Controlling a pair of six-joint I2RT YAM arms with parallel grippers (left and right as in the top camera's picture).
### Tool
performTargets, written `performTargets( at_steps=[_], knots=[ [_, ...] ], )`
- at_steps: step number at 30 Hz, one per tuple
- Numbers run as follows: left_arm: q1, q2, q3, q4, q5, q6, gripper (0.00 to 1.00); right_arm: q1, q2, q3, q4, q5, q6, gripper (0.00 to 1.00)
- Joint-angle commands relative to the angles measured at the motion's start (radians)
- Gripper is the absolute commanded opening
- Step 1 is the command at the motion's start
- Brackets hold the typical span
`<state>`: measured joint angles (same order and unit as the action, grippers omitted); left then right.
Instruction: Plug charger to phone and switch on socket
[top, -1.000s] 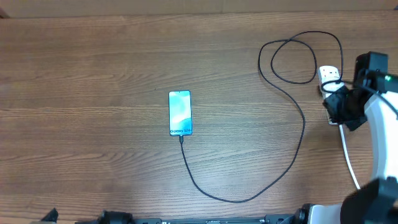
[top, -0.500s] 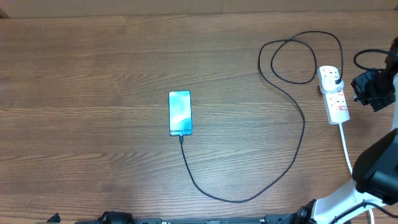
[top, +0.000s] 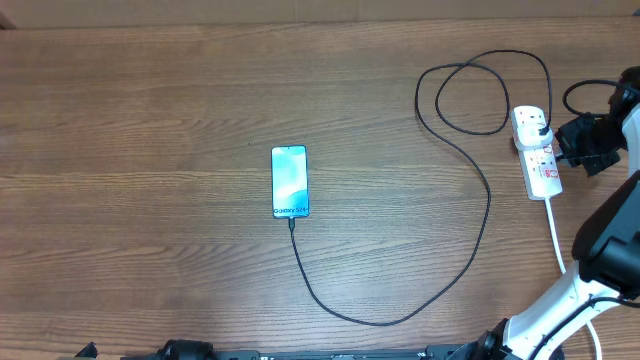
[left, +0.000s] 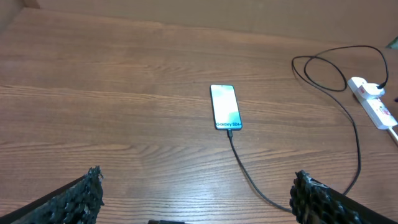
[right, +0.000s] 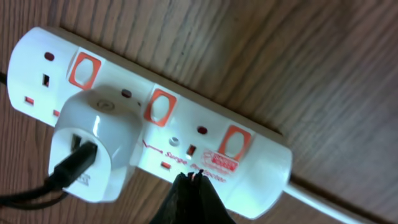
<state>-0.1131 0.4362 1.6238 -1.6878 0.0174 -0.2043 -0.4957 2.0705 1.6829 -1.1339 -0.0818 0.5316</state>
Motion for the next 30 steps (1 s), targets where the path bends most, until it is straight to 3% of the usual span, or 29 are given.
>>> performTargets(
  at_steps=[1, 30],
  knots=[
    [0.008, -0.01, 0.002, -0.001, -0.01, -0.009, 0.99, 0.001, 0.031, 0.032, 0.02, -0.02, -0.01, 0.04],
    [0.008, -0.01, 0.002, -0.001, -0.01, -0.01, 1.0, 0.001, 0.082, 0.032, 0.108, -0.051, -0.005, 0.04]
  ],
)
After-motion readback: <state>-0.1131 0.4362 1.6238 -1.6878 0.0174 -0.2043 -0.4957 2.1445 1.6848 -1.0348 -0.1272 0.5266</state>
